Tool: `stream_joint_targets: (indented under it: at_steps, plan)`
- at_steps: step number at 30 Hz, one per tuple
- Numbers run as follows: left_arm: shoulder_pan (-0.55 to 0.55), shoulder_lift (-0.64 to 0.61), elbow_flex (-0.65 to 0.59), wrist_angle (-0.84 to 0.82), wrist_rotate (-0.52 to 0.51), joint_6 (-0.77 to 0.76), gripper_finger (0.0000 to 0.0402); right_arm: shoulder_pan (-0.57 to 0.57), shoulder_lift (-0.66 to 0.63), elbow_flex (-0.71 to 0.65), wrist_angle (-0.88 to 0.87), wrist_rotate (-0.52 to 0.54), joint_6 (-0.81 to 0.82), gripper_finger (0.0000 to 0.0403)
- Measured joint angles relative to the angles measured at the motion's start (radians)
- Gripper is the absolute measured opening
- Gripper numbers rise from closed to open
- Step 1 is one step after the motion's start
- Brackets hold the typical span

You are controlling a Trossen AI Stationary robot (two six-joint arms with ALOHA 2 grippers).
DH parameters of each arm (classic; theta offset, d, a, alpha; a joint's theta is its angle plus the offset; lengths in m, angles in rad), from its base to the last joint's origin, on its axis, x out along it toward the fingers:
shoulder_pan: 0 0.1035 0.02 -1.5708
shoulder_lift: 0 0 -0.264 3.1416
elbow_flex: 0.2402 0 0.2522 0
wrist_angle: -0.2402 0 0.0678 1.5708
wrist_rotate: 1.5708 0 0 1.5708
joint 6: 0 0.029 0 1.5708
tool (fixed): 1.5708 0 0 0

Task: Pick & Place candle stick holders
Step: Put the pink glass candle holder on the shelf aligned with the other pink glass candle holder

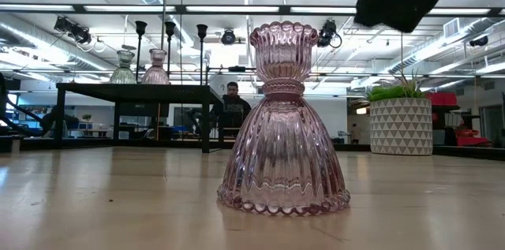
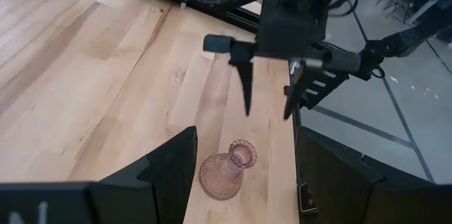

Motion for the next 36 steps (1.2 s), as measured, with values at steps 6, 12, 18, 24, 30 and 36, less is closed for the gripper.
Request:
stream_joint_targets:
  at_steps: [6,12,18,24,30,36]
  plan:
    - [0.0,0.0,0.0,0.002,0.0,-0.001,0.0243,-0.012,0.056,0.0,-0.009,0.089,-0.055,0.0261]
    - [0.0,0.0,0.0,0.002,0.0,-0.026,0.0243,-0.029,0.102,0.0,0.048,0.1,-0.075,0.0277]
    - [0.0,0.0,0.0,0.002,0.0,-0.026,0.0243,-0.037,0.148,0.0,0.13,0.084,-0.104,0.0286]
    - [0.0,0.0,0.0,0.002,-0.003,-0.026,0.0243,-0.037,0.192,0.0,0.213,0.074,-0.103,0.0288]
    - [0.0,0.0,0.0,-0.005,-0.003,-0.026,0.0243,-0.037,0.226,0.001,0.256,0.081,-0.102,0.0288]
    - [0.0,0.0,0.0,-0.014,-0.004,-0.025,0.0243,-0.038,0.247,0.001,0.286,0.131,-0.103,0.0288]
